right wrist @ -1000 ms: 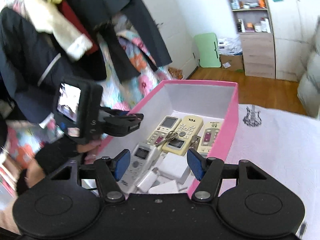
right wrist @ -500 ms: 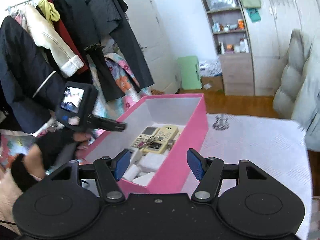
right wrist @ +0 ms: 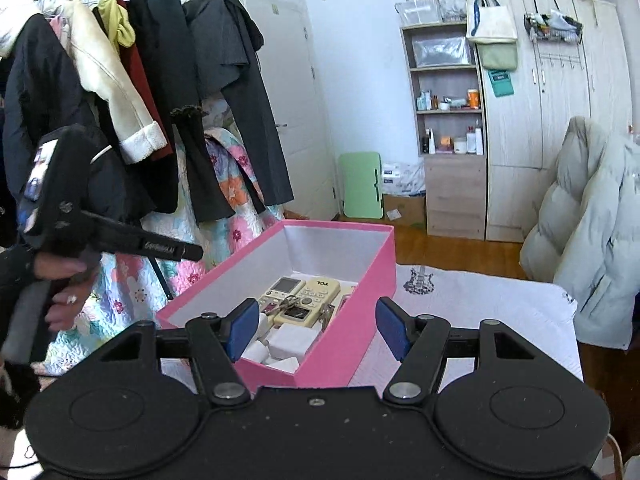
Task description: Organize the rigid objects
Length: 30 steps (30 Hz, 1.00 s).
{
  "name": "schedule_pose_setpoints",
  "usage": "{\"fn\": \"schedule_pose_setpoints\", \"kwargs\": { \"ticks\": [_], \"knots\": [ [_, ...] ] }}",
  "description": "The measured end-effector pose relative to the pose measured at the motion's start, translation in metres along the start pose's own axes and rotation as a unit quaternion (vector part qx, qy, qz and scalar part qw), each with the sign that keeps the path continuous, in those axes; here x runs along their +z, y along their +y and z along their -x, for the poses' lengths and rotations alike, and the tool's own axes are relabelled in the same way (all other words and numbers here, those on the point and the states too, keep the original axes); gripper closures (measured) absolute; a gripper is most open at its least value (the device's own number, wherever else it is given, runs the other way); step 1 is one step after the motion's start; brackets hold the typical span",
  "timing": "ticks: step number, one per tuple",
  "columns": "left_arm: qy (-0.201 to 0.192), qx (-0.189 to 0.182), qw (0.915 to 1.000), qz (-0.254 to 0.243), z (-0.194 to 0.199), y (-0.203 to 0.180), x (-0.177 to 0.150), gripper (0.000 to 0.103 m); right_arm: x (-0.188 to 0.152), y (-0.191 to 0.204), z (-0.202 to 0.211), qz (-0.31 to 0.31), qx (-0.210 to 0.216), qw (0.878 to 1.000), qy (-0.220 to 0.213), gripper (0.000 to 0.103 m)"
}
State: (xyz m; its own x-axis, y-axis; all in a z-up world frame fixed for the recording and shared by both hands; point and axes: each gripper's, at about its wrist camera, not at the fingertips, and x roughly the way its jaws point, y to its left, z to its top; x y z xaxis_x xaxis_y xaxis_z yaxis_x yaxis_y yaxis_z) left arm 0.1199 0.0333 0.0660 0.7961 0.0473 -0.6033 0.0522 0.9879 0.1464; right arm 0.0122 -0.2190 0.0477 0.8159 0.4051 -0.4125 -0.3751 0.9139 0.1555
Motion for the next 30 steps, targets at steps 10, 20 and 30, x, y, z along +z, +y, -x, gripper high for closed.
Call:
{"fn": "schedule_pose_setpoints", "kwargs": {
  "ticks": [10,20,30],
  "knots": [
    [-0.010,-0.031,0.9993,0.020,0.043,-0.029,-0.029,0.069,-0.006,0.005,0.021,-0.002,-0.044,0.999,-0.006,0.032],
    [0.002,-0.049,0.9981,0.037,0.050,-0.048,-0.051,0.063,-0.008,0.006,0.040,-0.006,-0.084,0.996,-0.018,0.030],
    [0.008,-0.043,0.9985,0.031,0.053,-0.050,-0.066,0.055,-0.016,0.003,0.043,-0.019,-0.108,0.994,-0.008,0.028]
  ]
}}
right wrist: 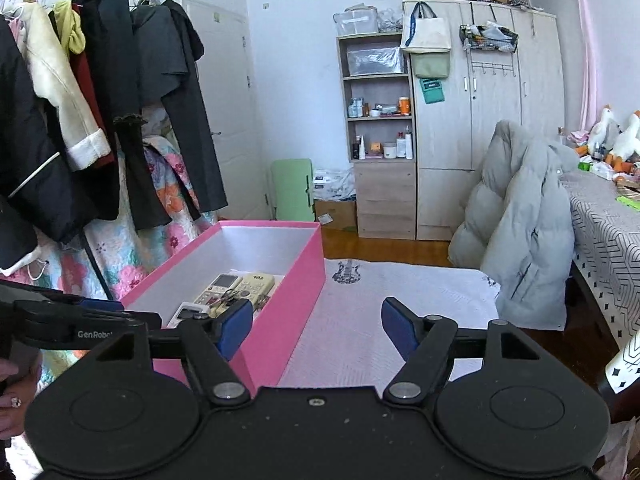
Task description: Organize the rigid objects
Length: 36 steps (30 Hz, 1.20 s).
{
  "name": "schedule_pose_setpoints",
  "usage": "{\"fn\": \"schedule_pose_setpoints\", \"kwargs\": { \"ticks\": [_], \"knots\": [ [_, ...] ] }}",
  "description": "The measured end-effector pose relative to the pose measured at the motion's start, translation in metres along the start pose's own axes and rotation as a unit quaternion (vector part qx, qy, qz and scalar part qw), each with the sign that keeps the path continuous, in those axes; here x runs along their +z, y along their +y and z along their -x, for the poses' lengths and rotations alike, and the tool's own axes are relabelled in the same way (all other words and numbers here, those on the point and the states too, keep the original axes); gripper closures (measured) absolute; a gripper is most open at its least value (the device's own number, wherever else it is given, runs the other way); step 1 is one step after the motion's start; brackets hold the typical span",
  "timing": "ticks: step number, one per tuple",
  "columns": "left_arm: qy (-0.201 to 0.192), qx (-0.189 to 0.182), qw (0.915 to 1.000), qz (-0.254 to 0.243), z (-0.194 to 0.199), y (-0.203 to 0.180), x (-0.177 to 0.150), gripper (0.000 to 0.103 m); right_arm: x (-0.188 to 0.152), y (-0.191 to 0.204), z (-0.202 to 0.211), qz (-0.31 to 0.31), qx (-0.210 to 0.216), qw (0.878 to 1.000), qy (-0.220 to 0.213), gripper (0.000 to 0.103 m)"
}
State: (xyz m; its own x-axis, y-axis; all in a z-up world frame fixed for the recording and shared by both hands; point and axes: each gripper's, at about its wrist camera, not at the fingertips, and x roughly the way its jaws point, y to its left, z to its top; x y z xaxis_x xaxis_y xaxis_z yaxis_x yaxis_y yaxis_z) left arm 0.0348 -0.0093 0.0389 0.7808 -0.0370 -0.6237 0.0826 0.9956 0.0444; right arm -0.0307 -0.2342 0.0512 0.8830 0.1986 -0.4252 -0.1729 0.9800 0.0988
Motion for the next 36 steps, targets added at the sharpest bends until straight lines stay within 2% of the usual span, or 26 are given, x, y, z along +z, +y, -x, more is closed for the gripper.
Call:
{"fn": "schedule_pose_setpoints", "kwargs": {
  "ticks": [5,9,13,16,18,23,25,30,33,36],
  "knots": [
    [0.009,0.011,0.9998,0.014,-0.003,0.008,-0.004,0.052,-0.003,0.000,0.000,-0.008,-0.009,1.000,0.003,0.026],
    [0.006,0.015,0.9996,0.023,-0.001,0.012,-0.006,0.045,-0.004,0.001,0.001,-0.010,-0.030,0.999,-0.004,0.008],
    [0.001,0.015,0.9996,0.024,-0.001,0.012,-0.008,0.034,-0.005,0.002,0.002,-0.013,-0.053,0.998,-0.009,0.002],
    [0.005,0.014,0.9994,0.030,-0.002,0.013,-0.009,0.033,-0.006,-0.001,0.001,-0.025,-0.066,0.998,0.001,0.001],
    [0.006,0.014,0.9994,0.032,-0.002,0.014,-0.011,0.028,-0.006,-0.003,0.000,-0.031,-0.073,0.997,0.008,0.001],
    [-0.009,0.019,0.9993,0.033,0.000,0.013,-0.014,0.000,-0.009,-0.004,0.000,-0.031,-0.079,0.996,0.016,0.001],
    [-0.010,0.022,0.9991,0.033,0.002,0.013,-0.014,0.000,-0.009,-0.001,0.001,-0.027,-0.081,0.996,0.018,0.001],
    [0.034,0.054,0.9975,0.030,-0.001,0.009,-0.011,0.000,-0.007,0.001,0.001,-0.033,-0.089,0.995,0.039,0.001],
    [0.031,0.047,0.9980,0.028,0.003,0.011,-0.011,0.000,-0.004,0.003,0.000,-0.032,-0.110,0.992,0.052,0.001],
    [0.029,0.039,0.9982,0.036,0.006,0.013,-0.010,0.000,-0.003,0.002,-0.001,-0.037,-0.111,0.992,0.057,0.001]
  ]
}}
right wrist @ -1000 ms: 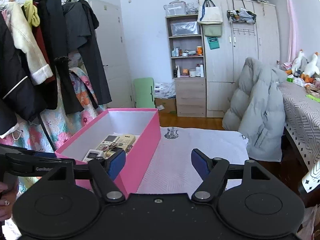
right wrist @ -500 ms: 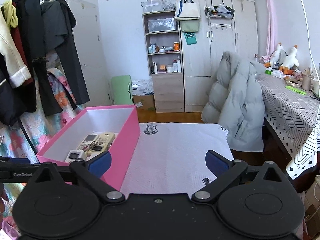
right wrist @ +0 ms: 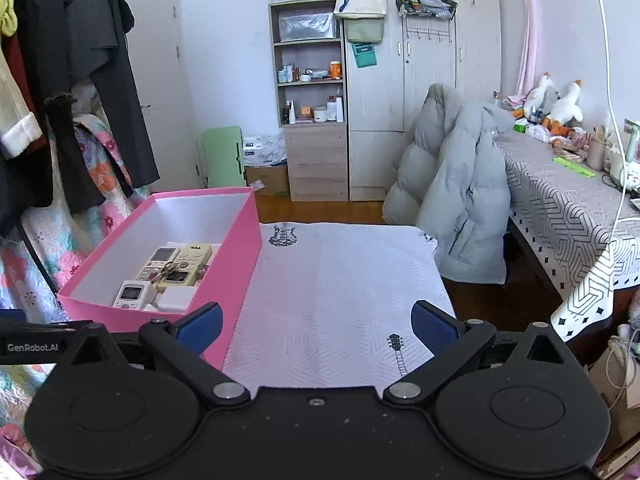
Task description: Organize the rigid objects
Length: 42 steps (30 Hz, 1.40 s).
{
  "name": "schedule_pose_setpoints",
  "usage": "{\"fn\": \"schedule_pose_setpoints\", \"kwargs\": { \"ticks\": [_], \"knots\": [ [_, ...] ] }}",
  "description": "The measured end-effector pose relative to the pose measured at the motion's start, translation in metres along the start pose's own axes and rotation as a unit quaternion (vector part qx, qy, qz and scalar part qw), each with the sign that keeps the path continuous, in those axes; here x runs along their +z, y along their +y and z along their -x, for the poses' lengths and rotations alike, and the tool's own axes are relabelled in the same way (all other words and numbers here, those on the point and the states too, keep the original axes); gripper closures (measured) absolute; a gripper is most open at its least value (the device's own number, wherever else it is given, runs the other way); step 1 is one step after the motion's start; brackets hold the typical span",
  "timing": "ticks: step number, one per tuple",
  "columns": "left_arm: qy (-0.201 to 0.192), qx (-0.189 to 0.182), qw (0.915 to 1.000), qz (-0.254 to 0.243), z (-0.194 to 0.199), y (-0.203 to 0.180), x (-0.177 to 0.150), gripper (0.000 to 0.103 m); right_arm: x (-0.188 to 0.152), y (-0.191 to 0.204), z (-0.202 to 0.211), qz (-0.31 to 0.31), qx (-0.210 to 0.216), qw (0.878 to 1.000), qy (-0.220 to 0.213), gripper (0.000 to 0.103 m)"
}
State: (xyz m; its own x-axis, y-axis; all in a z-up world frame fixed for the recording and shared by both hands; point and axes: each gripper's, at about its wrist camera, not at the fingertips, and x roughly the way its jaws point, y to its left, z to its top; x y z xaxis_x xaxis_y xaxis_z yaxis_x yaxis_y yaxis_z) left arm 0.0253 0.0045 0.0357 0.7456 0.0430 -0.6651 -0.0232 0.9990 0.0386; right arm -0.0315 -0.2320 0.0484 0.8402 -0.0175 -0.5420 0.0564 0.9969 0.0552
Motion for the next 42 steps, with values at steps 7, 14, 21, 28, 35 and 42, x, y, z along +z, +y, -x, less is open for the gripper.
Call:
{"fn": "schedule_pose_setpoints", "kwargs": {
  "ticks": [7,14,21,28,35,42],
  "knots": [
    [0.001,0.001,0.9999,-0.017,0.002,-0.004,-0.002,0.000,-0.004,0.006,0.004,0.012,-0.007,1.000,0.004,0.001],
    [0.006,0.004,0.9997,-0.022,0.004,-0.002,-0.005,0.000,-0.002,0.009,0.012,0.011,-0.004,1.000,-0.002,0.001],
    [0.009,0.003,0.9995,-0.029,0.000,0.000,-0.007,0.000,-0.005,0.010,0.008,0.011,-0.005,1.000,0.002,0.001],
    [0.015,0.003,0.9991,-0.041,-0.005,-0.003,-0.009,0.000,-0.006,0.011,0.006,0.009,-0.011,1.000,0.002,0.001],
    [0.021,-0.001,0.9988,-0.045,-0.009,-0.002,-0.010,0.000,-0.007,0.014,0.004,0.007,-0.016,1.000,0.004,0.001],
    [0.011,-0.001,0.9987,-0.051,-0.007,-0.002,-0.009,0.000,-0.009,0.017,0.005,0.008,-0.012,1.000,-0.001,0.001]
  ]
}}
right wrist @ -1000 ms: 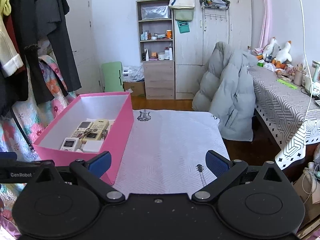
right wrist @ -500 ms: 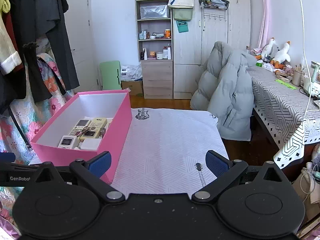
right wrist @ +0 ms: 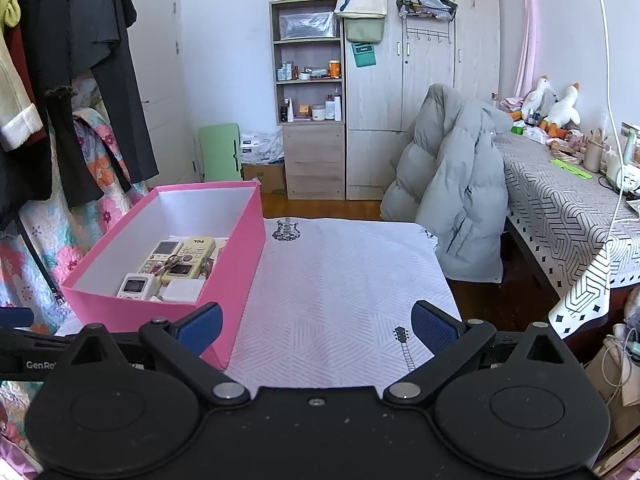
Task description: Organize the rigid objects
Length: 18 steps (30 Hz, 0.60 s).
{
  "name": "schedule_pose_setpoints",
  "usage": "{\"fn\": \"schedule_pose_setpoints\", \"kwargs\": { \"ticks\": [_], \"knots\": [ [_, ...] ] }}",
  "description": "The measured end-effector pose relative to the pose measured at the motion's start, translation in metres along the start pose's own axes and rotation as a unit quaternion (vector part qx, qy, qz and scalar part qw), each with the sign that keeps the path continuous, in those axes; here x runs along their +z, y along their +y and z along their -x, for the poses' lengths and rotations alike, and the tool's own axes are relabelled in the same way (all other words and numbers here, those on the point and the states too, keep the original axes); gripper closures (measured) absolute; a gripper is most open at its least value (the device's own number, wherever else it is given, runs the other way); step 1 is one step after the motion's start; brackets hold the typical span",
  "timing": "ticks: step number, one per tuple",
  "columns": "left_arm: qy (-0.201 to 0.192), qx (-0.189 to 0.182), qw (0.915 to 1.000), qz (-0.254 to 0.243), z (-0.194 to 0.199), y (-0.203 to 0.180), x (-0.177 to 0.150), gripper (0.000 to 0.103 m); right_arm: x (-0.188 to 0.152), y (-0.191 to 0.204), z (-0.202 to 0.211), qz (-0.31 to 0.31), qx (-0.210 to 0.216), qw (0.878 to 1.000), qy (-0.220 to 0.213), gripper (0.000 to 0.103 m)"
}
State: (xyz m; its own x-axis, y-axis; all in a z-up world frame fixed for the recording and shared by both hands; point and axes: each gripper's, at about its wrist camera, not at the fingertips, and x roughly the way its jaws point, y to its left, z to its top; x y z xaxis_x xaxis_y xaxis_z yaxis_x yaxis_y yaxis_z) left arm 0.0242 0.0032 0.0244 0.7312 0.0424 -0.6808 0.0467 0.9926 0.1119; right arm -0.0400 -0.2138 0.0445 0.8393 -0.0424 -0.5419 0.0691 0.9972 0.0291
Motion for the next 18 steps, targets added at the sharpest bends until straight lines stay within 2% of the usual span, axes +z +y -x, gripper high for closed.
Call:
{"fn": "schedule_pose_setpoints", "kwargs": {
  "ticks": [8,18],
  "knots": [
    [-0.005,0.024,0.9996,-0.017,0.0007,-0.0037,-0.0021,0.000,-0.0012,0.0019,-0.0022,0.005,-0.002,1.000,0.004,0.001],
    [-0.007,0.023,0.9995,-0.019,0.0031,-0.0048,-0.0029,0.000,-0.0022,0.0044,-0.0029,0.006,-0.004,1.000,0.007,0.001]
  ]
}}
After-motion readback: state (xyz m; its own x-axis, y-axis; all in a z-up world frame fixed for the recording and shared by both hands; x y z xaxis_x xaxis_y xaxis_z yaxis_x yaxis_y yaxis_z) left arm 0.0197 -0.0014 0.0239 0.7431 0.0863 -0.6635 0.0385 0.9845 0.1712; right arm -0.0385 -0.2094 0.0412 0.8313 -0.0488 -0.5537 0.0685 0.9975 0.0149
